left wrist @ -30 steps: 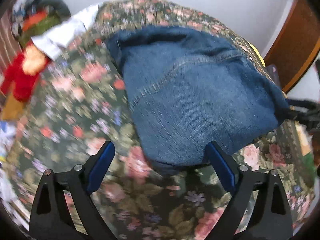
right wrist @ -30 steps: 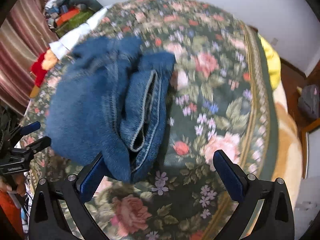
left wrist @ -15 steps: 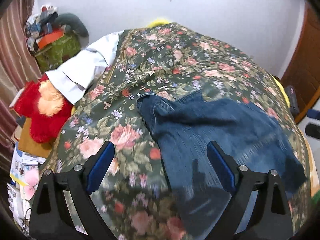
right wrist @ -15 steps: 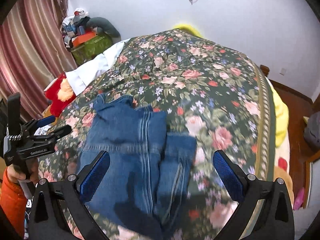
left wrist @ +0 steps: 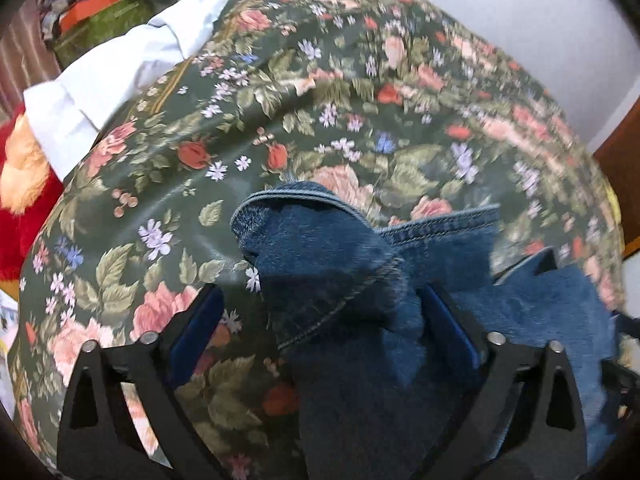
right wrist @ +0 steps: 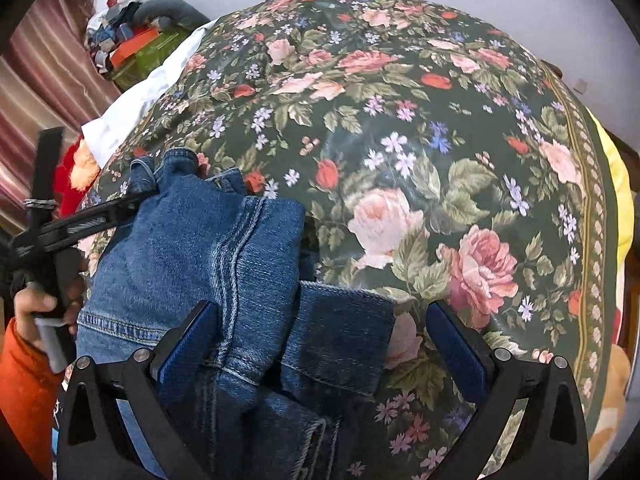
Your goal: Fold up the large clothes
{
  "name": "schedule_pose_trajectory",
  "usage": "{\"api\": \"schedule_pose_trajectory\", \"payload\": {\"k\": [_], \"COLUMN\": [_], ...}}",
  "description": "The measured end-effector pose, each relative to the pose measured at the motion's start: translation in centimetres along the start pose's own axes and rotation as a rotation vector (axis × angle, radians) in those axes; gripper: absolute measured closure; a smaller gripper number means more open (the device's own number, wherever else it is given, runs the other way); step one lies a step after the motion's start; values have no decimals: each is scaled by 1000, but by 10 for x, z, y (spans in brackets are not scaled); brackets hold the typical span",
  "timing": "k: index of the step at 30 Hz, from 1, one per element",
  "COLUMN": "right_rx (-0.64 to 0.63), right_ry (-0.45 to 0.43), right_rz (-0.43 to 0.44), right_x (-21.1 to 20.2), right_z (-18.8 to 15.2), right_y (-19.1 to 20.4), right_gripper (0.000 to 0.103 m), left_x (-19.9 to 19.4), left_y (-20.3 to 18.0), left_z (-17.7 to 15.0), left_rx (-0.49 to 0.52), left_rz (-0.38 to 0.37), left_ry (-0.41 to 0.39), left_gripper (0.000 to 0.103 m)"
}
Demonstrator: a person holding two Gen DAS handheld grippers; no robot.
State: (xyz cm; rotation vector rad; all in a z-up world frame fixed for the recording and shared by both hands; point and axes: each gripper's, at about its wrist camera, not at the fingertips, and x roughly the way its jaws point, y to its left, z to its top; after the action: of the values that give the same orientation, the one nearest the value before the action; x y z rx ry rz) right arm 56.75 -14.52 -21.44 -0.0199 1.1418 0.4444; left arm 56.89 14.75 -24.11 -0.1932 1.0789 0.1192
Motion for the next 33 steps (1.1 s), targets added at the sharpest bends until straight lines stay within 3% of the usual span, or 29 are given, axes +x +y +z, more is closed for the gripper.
{"api": "schedule_pose_trajectory", "payload": {"k": [3, 7, 12, 19, 23, 27, 33], "right_rx": [26, 53, 28, 0, 17, 78, 106], "right_ry": [11, 2, -18, -30, 35, 125, 225], "right_rz": [15, 18, 35, 109, 134, 190, 319], "right_x": [-6, -27, -59, -86, -70, -40, -7], "right_z": [-1, -4, -13, -33, -45, -53, -45], "right_y": [-2, -3, 3, 13, 10, 0, 9], "right_gripper": [0, 0, 0, 0, 0, 0, 0], "left_x": [-7, -32, -80, -130, -123, -101, -75], "left_y": [1, 8, 10, 21, 28, 17, 15], "left_z": [-3, -6, -21, -51, -75, -96, -97], "left_rx": [-18, -38, 35, -4, -73, -56, -139], "left_rz": [9, -32, -35, -172, -278, -325, -462], "left_ry": [-15, 0, -45, -73, 9, 104, 149], "left_gripper": [2, 8, 9, 8, 8, 8, 4]}}
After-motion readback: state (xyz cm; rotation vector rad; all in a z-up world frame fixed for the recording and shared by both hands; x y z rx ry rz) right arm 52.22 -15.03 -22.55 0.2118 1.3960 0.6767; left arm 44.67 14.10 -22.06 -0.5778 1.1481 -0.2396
